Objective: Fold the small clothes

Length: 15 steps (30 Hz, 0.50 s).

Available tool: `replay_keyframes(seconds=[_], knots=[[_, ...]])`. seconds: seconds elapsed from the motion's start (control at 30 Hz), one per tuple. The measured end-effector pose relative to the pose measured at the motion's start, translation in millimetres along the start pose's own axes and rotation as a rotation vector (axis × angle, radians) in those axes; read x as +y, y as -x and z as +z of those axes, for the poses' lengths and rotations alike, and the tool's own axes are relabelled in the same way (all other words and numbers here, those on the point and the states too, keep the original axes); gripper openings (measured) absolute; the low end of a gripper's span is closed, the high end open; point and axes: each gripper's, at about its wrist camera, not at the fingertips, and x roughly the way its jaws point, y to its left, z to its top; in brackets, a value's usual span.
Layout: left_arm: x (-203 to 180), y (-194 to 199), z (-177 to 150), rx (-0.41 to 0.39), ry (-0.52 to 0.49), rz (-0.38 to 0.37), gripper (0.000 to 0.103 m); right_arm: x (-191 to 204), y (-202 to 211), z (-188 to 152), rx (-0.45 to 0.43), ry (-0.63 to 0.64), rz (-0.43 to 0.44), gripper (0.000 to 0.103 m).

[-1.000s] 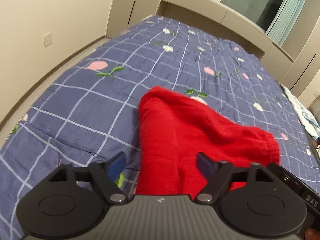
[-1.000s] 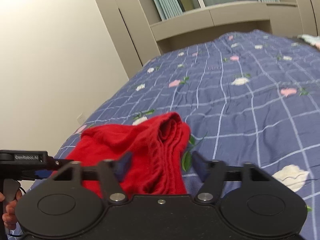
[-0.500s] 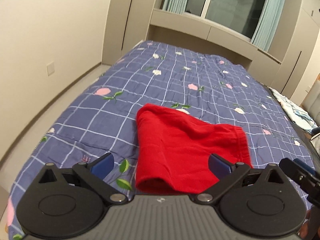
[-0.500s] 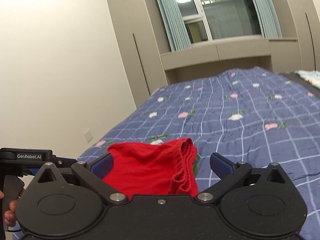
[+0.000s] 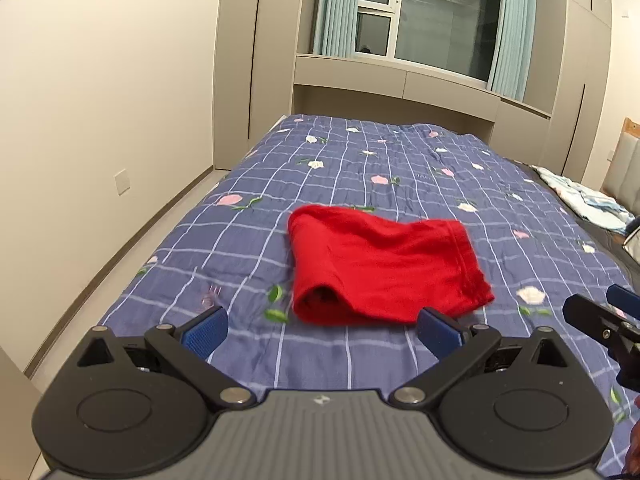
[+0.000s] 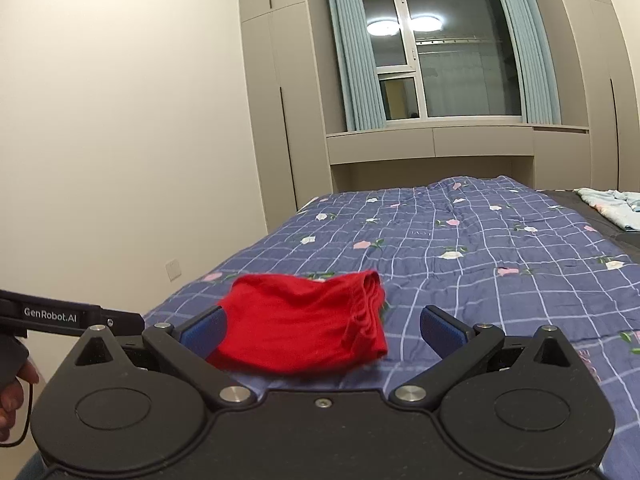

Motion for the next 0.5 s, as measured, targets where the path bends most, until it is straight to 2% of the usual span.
replay_keyframes(seconds=[0.5], knots=[[1.0,15.5,-19.1,0.013,-0.008,0.009,0.102,3.8,18.6,-7.2,-0.014,0.002,-0.01,0.102]])
